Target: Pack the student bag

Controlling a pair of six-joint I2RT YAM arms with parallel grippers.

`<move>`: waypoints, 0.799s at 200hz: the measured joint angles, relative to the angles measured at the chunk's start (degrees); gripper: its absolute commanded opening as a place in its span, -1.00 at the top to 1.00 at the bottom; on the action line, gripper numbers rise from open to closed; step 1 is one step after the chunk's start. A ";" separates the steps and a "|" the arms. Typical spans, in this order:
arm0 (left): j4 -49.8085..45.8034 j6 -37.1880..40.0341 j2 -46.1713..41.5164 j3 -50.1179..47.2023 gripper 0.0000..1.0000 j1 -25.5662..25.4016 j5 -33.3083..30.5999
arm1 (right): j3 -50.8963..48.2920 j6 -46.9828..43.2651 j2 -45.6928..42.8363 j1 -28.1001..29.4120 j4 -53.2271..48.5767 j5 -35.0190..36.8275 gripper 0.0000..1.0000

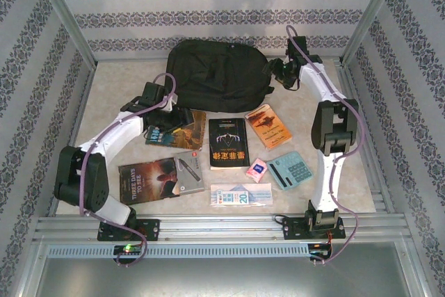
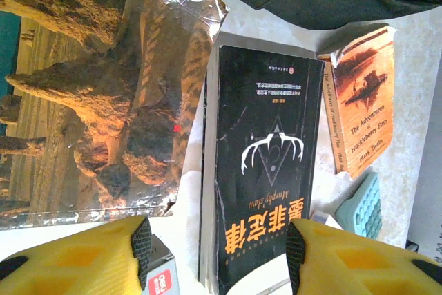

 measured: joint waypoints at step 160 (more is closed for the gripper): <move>-8.11 -0.96 -7.54 4.87 -0.17 0.04 -5.14 | 18.14 7.69 3.26 7.21 -7.06 -1.01 1.00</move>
